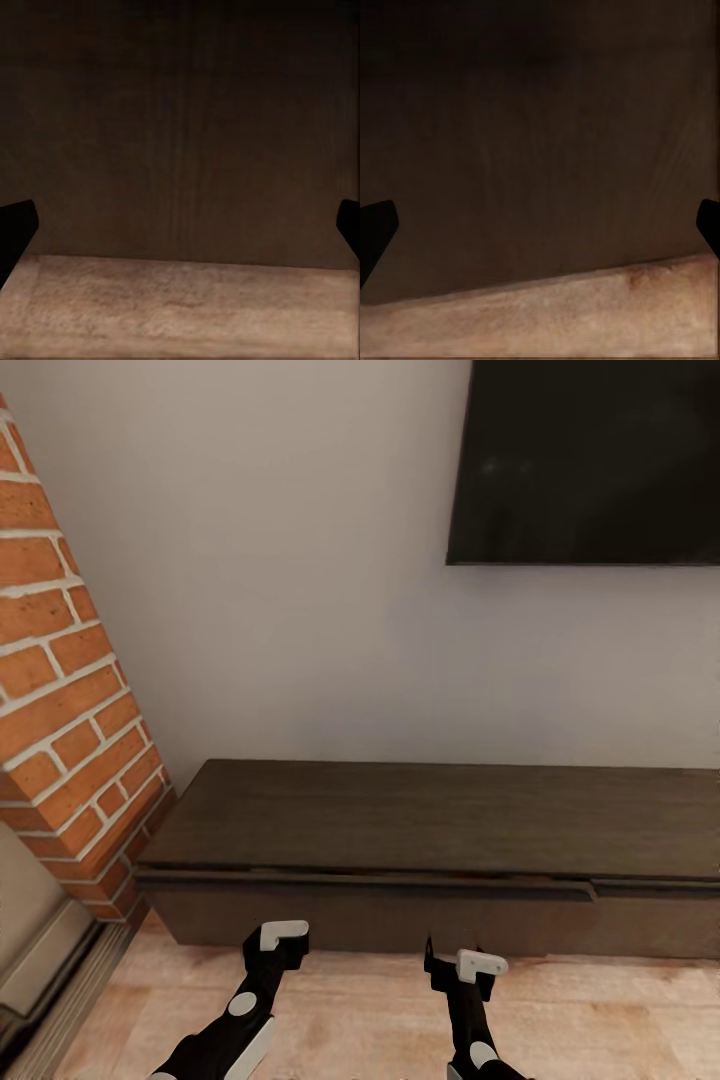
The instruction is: Place each of the two pumpkins and all three candles from the living room inside a cabinet in the living room (use any cabinet), then make sure every cabinet is closed, and position the cauldron so it is next to a table in the living room.
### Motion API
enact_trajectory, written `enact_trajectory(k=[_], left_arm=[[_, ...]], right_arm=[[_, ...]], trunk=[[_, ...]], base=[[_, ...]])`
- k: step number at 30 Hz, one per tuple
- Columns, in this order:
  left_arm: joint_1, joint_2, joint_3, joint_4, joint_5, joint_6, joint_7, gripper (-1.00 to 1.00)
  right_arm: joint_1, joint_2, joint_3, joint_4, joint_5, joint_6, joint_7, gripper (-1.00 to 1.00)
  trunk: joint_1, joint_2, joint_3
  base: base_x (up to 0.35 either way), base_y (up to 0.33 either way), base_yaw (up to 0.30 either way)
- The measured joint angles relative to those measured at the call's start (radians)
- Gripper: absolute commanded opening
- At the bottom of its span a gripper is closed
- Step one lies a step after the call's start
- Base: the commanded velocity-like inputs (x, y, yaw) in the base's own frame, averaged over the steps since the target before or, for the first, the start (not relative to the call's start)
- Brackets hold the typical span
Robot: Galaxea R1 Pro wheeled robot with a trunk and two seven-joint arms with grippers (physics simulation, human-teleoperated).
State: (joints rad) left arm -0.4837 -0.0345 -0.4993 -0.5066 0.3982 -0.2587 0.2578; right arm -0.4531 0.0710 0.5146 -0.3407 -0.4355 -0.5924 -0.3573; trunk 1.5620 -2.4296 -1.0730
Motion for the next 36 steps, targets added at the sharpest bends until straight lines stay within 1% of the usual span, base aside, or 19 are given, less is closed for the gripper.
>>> enact_trajectory(k=[7, 23, 26, 28, 30, 31, 32, 36], left_arm=[[0.000, 0.000, 0.000, 0.000, 0.001, 0.000, 0.000, 1.00], [0.000, 0.000, -0.002, 0.001, 0.004, 0.002, -0.001, 1.00], [0.018, 0.000, -0.004, 0.000, 0.000, 0.003, -0.001, 1.00], [0.020, 0.000, -0.003, 0.001, 0.003, 0.002, 0.000, 1.00], [0.002, 0.000, -0.002, 0.020, 0.009, 0.001, 0.000, 1.00], [0.001, 0.000, 0.001, 0.006, 0.010, 0.000, 0.001, 1.00], [0.000, 0.000, 0.000, 0.000, 0.000, 0.000, 0.000, 1.00], [0.000, 0.000, 0.000, 0.000, 0.000, 0.001, 0.000, 1.00]], right_arm=[[0.000, 0.000, 0.000, 0.000, 0.000, 0.000, 0.000, 1.00], [0.000, 0.000, 0.000, 0.000, 0.001, 0.000, 0.000, 1.00], [0.000, 0.000, 0.000, 0.000, 0.000, 0.000, 0.000, 1.00], [0.000, 0.000, 0.000, 0.000, 0.001, 0.000, 0.000, 1.00], [0.000, 0.000, 0.000, 0.000, 0.001, 0.000, 0.000, 1.00], [0.000, 0.000, 0.000, 0.000, 0.001, 0.000, 0.000, 1.00], [0.000, 0.000, 0.000, 0.000, 0.001, 0.000, 0.000, 1.00], [0.000, 0.000, 0.000, 0.000, 0.000, 0.000, 0.000, 1.00]], trunk=[[0.000, 0.000, 0.000], [-0.001, 0.000, 0.000], [0.000, 0.000, 0.000], [0.000, 0.000, 0.000], [0.000, 0.000, 0.000], [0.000, 0.000, 0.000], [0.000, 0.000, 0.000], [0.000, 0.000, 0.000]], base=[[0.014, 0.001, 0.000], [0.240, 0.049, 0.000], [0.114, 0.018, 0.000], [-0.063, -0.045, 0.000], [-0.187, -0.112, 0.000], [-0.243, -0.138, 0.000], [-0.256, -0.145, 0.000], [-0.271, -0.152, 0.000]])
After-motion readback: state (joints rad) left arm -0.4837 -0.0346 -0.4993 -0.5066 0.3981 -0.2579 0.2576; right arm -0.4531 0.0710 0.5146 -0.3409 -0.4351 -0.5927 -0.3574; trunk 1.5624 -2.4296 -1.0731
